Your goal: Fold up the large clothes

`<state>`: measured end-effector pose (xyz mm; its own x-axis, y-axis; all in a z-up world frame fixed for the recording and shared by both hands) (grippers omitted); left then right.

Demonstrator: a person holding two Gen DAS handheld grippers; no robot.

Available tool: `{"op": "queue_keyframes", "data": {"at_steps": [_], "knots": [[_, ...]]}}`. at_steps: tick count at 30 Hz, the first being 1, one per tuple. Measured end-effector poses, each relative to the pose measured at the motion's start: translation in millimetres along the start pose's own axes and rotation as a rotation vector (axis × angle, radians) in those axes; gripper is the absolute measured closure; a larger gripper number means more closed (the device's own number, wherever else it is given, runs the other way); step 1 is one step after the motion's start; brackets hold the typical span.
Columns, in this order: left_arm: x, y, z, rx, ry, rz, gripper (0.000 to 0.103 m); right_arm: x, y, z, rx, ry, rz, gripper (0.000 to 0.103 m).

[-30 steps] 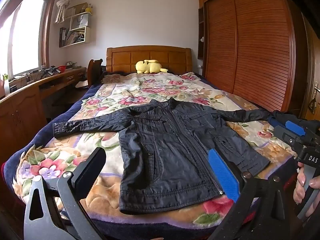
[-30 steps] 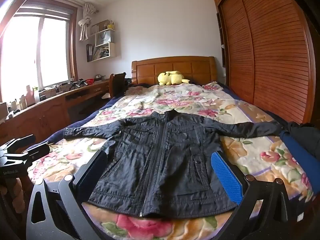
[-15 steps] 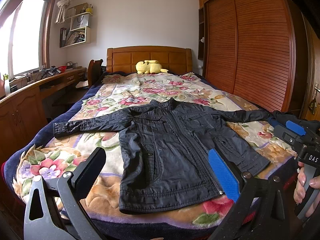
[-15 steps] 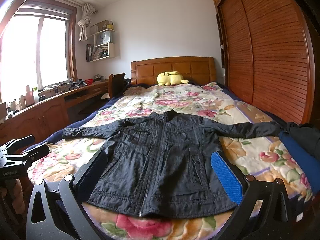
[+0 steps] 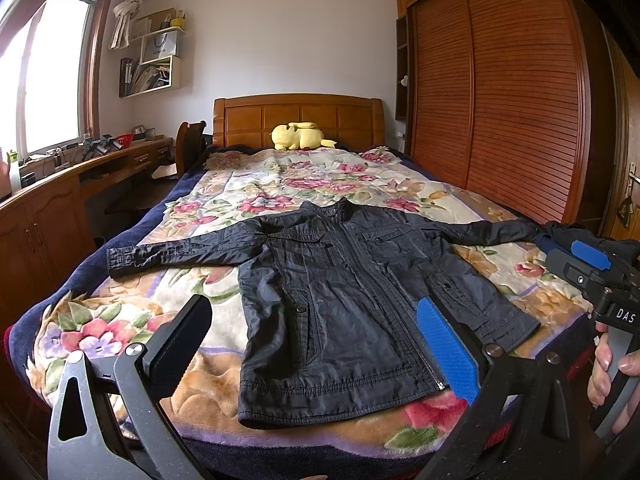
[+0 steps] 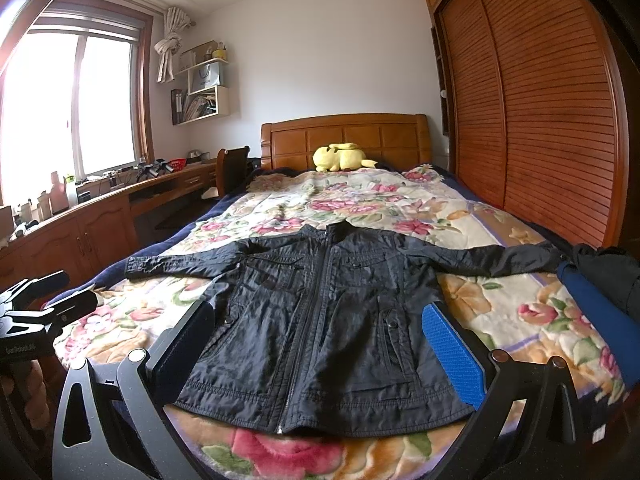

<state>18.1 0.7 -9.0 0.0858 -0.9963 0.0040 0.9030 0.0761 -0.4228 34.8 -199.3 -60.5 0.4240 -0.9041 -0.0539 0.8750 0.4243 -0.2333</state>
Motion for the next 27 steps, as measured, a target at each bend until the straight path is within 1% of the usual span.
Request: {"op": "queue_keyframes", "data": {"at_steps": [27], "knots": [[6.3, -5.2, 3.4, 0.008, 0.000, 0.000, 0.000, 1.1, -1.3, 0.0, 0.008, 0.001, 0.006, 0.000]]}}
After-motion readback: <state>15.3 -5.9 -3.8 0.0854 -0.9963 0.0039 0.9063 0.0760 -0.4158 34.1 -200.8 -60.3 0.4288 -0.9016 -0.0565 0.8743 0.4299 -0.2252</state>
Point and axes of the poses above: each gripper's, at about its wrist camera, not at the fingertips, and y roughly the way its jaws point, x to its right, z to its top, the point moved 2 cm from there along y, roughly the way its jaws point, and after that the axes turned 4 degrees about z, right-handed, at the moved point
